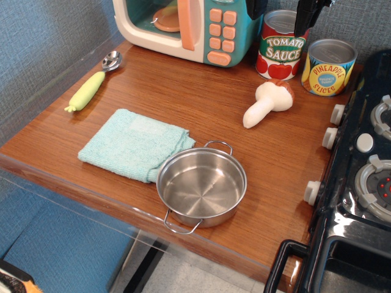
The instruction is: Move the spoon and place it on the blue towel
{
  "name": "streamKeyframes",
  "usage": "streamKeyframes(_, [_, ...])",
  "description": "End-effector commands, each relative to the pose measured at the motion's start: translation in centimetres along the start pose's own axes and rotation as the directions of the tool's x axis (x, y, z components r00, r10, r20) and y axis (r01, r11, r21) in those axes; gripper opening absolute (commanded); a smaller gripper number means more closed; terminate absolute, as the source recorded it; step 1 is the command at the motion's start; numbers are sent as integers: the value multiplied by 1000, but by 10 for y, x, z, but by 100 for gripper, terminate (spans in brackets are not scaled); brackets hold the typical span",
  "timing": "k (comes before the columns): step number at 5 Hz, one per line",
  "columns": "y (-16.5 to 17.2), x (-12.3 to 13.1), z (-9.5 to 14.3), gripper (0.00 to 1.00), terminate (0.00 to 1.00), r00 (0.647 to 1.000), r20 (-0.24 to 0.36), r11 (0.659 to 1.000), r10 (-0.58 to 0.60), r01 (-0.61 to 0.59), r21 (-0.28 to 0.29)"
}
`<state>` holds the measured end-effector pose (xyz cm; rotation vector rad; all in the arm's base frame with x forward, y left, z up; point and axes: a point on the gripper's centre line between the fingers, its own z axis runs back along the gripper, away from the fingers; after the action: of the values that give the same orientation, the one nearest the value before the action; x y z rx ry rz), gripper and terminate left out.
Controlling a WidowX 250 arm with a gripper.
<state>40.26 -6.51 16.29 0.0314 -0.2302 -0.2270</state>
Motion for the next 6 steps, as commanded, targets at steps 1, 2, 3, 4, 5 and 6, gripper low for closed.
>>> streamKeyframes(1, [0, 0, 0, 100, 0, 1000, 0, 1000, 0, 0, 0])
streamKeyframes(2, [29, -19, -7, 100, 0, 999, -31, 999, 41, -40, 33])
streamKeyframes(3, [59, -40, -13, 100, 0, 989, -63, 991, 133, -130, 40])
streamKeyframes(4, [91, -58, -22, 100, 0, 979, -111, 981, 172, -160, 107])
streamKeyframes(5, [125, -82, -34, 100, 0, 978, -114, 977, 177, -160, 143])
streamKeyframes(6, [150, -101, -41, 100, 0, 966, -121, 961, 229, -204, 187])
